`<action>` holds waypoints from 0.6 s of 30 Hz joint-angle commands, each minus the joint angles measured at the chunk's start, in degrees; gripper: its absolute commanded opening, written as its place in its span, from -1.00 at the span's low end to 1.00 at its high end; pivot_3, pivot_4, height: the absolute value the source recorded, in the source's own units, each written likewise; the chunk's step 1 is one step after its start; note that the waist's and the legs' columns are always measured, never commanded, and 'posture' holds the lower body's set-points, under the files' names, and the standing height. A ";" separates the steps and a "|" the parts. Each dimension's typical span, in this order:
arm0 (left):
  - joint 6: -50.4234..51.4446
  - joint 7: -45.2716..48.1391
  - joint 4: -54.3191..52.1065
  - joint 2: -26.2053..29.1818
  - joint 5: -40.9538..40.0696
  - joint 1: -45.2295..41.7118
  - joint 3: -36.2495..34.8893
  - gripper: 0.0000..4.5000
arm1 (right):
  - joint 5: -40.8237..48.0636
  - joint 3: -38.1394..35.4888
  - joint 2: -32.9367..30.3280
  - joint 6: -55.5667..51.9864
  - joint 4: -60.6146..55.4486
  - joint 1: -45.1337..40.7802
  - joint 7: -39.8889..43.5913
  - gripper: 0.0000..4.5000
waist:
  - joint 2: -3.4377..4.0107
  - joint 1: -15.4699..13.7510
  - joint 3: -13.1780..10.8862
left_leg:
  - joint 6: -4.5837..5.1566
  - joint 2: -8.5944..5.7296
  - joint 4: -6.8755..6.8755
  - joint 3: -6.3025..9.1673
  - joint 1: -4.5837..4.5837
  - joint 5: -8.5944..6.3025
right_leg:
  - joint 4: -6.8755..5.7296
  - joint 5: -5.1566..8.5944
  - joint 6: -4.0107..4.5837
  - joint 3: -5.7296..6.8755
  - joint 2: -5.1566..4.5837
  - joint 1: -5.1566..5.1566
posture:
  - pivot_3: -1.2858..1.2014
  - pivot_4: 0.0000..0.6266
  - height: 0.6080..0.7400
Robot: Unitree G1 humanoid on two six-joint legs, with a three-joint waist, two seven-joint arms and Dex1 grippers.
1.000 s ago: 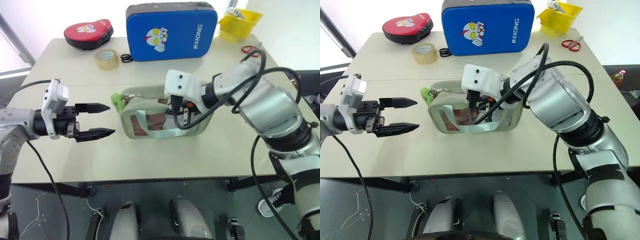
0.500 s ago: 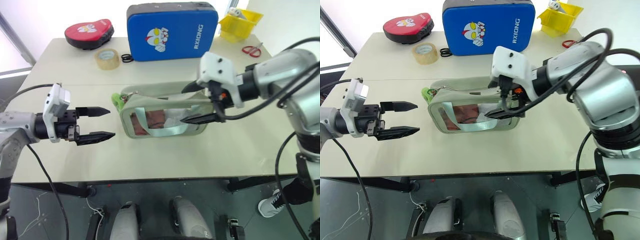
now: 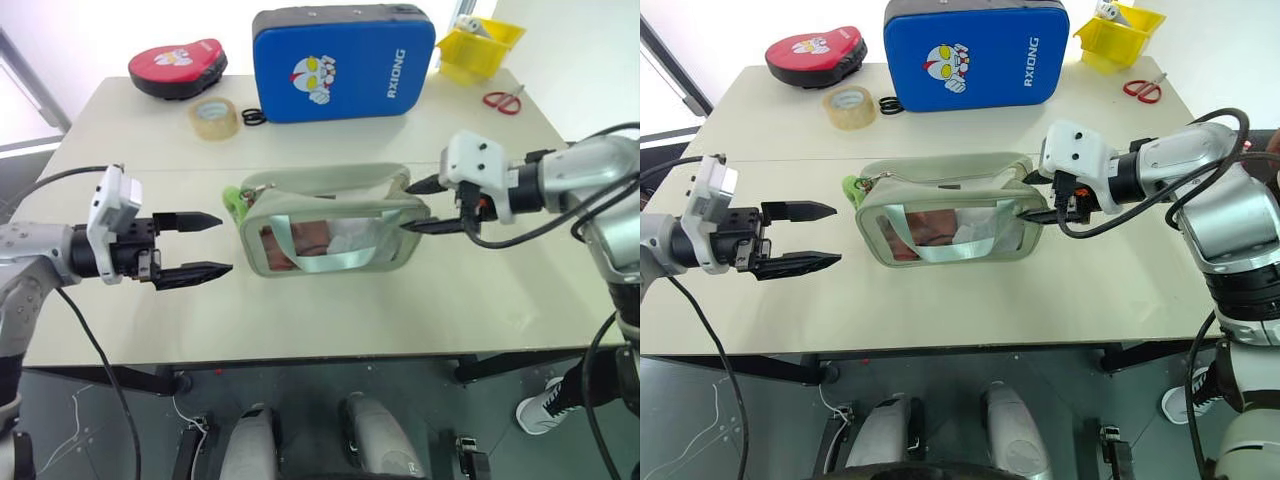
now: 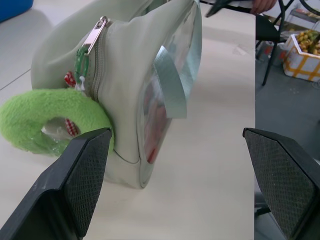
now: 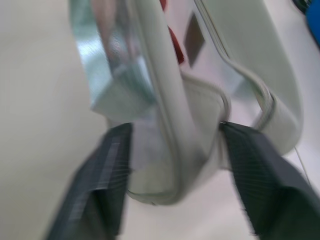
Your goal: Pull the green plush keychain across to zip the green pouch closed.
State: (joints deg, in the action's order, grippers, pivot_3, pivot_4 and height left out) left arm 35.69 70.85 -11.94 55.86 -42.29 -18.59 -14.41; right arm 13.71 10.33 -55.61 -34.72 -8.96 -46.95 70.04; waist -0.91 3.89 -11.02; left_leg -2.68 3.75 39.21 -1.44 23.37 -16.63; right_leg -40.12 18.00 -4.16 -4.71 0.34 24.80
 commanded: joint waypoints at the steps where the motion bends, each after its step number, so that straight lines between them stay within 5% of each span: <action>1: -0.30 0.25 -0.49 0.46 -0.59 -1.34 -0.97 1.00 | -0.48 -1.32 0.62 2.97 0.55 0.14 -0.32 -0.51 | 0.00 -0.03 0.00 | 0.00 0.00 0.00 0.00 0.00 0.00 | 0.00 0.00 0.00 0.00 0.00 0.00 | 0.03 -0.52 0.96; 3: -0.38 0.31 -0.19 0.53 -0.41 -1.51 -0.92 1.00 | -0.60 -1.35 1.11 3.49 0.90 0.08 -0.43 -0.98 | 0.00 0.03 0.00 | 0.00 0.00 0.00 -0.01 0.00 0.00 | 0.00 0.00 0.00 -0.01 0.00 0.00 | 0.03 -0.52 0.96; 18: -10.00 -3.82 19.32 -6.46 12.04 -12.69 5.94 1.00 | -0.67 -2.21 1.85 3.51 0.13 1.42 -0.52 -0.98 | -0.01 -0.09 0.01 | 0.00 -0.01 0.03 0.01 -0.02 0.00 | -0.02 0.00 0.00 0.02 0.01 -0.03 | 0.03 -0.52 0.96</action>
State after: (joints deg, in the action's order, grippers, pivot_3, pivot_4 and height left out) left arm 28.01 67.74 5.91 49.43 -32.06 -29.42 -8.79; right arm 12.62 9.78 -53.62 -31.69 -7.51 -45.50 69.83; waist -0.92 3.80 -11.01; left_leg -2.68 3.74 39.24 -1.43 23.35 -16.62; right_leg -40.14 17.99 -4.16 -4.69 0.36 24.77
